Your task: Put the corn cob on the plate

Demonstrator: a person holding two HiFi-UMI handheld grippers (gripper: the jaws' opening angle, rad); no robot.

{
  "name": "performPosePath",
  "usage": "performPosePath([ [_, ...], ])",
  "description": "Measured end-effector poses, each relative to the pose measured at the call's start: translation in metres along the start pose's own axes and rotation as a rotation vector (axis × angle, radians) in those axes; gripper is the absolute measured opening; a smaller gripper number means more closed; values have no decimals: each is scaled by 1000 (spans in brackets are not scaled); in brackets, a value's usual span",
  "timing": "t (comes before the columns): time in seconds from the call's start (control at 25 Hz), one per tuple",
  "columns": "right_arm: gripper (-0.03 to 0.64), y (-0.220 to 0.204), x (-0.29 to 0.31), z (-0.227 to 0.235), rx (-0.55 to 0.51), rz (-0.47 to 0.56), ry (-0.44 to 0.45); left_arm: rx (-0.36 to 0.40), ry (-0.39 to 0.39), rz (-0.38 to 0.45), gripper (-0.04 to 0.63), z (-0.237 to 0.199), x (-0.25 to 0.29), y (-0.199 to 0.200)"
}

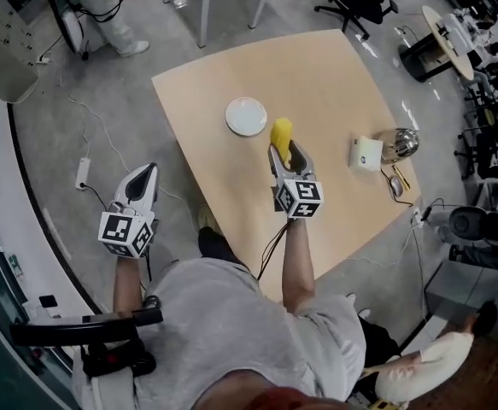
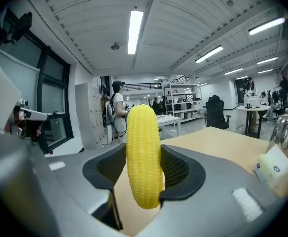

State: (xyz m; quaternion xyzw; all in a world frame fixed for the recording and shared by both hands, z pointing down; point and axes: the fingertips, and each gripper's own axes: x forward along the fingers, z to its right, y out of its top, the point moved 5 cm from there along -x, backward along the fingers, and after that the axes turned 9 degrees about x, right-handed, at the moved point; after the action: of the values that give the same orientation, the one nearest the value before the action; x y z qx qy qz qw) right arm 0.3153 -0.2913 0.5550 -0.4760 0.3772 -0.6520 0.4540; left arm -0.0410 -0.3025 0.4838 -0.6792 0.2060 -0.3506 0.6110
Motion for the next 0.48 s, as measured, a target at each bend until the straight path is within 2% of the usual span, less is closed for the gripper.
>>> performPosePath([
  [0.48,222,-18,92,26,-71,-177,13,-17,118,-46,20,-15,-19,-6],
])
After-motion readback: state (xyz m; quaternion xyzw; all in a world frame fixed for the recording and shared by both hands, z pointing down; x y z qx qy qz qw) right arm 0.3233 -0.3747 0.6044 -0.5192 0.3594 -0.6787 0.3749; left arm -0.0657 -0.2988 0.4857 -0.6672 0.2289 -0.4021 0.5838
